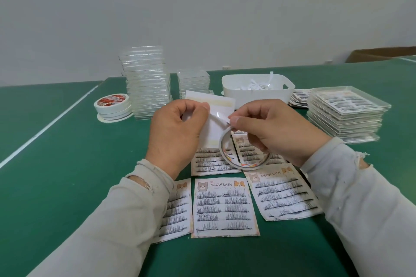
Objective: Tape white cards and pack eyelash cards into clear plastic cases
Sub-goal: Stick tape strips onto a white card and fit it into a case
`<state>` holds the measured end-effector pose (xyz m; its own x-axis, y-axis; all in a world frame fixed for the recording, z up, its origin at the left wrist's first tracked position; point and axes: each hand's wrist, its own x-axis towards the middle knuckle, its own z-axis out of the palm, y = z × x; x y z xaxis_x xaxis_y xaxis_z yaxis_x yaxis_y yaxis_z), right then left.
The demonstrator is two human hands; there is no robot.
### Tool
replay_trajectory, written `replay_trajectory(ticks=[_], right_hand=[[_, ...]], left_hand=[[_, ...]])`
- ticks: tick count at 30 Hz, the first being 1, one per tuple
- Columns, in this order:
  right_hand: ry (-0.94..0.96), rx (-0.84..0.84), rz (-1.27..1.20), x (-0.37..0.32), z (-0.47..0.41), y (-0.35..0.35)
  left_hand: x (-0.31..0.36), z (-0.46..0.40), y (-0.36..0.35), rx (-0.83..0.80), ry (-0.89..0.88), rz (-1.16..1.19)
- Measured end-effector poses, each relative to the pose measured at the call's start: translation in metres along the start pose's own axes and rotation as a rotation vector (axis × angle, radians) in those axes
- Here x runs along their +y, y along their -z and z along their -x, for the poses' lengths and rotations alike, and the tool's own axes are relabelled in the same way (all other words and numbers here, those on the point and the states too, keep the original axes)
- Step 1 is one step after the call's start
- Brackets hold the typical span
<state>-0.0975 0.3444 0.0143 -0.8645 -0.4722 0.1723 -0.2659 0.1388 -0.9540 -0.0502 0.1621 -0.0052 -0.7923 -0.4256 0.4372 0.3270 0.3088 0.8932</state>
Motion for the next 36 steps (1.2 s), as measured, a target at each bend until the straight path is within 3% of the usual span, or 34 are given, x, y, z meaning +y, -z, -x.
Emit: replay_trajectory(ticks=[11, 18, 36], right_hand=[[0.031, 0.079, 0.040, -0.013, 0.006, 0.020], [0.117, -0.022, -0.003, -0.008, 0.006, 0.005], [0.084, 0.061, 0.196, -0.010, 0.006, 0.003]], left_hand=[[0.001, 0.006, 0.001, -0.075, -0.093, -0.044], [0.000, 0.012, -0.005, -0.292, -0.004, 0.055], [0.002, 0.013, -0.009, -0.303, -0.015, 0.183]])
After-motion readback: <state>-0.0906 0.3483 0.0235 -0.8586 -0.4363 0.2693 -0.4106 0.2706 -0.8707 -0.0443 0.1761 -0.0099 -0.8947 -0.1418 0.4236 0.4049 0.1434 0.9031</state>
